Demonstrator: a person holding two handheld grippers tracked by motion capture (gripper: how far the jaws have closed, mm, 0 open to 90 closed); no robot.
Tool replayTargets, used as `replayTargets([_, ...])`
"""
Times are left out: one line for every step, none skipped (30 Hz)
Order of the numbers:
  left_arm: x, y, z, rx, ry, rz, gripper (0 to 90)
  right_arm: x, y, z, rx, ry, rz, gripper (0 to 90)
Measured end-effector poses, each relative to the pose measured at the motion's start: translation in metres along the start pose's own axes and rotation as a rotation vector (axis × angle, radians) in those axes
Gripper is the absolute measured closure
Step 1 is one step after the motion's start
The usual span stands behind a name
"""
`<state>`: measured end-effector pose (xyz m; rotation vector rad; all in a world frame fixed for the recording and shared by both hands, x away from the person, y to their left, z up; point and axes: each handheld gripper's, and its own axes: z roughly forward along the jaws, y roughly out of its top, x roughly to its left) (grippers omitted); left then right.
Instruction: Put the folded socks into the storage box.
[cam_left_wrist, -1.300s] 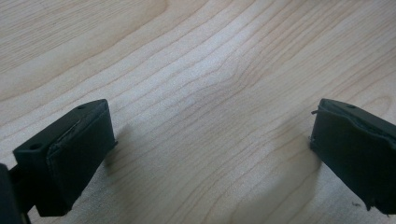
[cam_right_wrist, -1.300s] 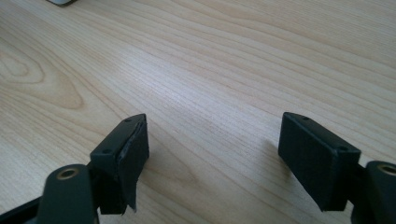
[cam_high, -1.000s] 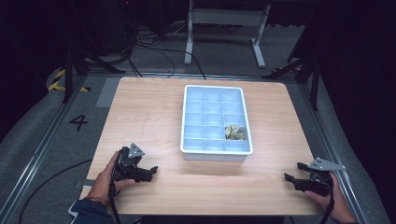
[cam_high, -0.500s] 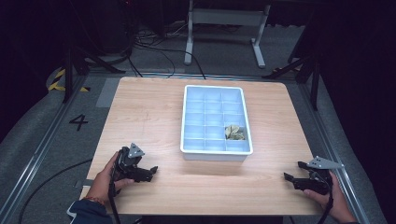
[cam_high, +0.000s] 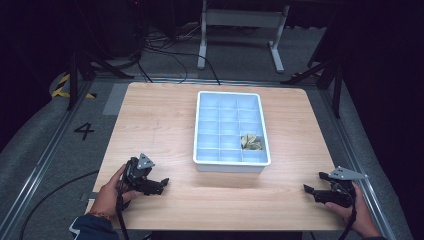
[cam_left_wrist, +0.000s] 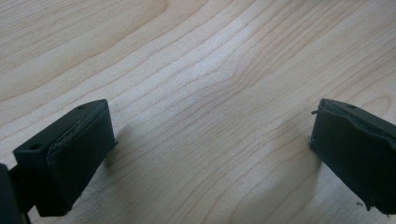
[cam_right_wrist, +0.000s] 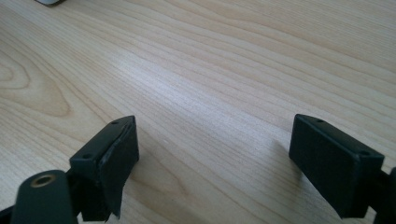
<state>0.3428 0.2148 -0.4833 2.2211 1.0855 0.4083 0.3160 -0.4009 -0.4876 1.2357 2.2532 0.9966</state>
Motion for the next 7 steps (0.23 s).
replayTargets([0.0001,0.0001,-0.0003,0.003,-0.001,0.001,0.0,-0.0001,0.0002,0.0003,-0.001,-0.001,0.001,16.1])
replayTargets([0.0001,0.0001,-0.0003,0.003,0.0,0.001,0.0,-0.0002,0.0004,0.0005,-0.001,-0.001,0.0,16.0])
replayTargets([0.0,0.0001,-0.0002,0.003,-0.002,0.001,0.0,-0.0003,0.0006,0.0008,-0.002,-0.001,0.0,16.0])
replayTargets([0.0,0.0001,-0.0002,0.002,-0.001,0.001,0.0,-0.0004,0.0008,0.001,-0.001,-0.002,0.001,16.0])
replayTargets([0.0001,0.0001,-0.0003,0.003,-0.001,0.001,0.0,-0.0006,0.001,0.0012,-0.001,-0.003,-0.001,16.0])
replayTargets([0.0001,0.0001,-0.0003,0.003,-0.001,0.001,0.0,-0.0007,0.0012,0.0015,-0.001,-0.003,0.0,16.0])
replayTargets([0.0,0.0001,-0.0003,0.003,-0.001,0.001,0.0,-0.0007,0.0012,0.0015,-0.001,-0.003,0.0,16.0])
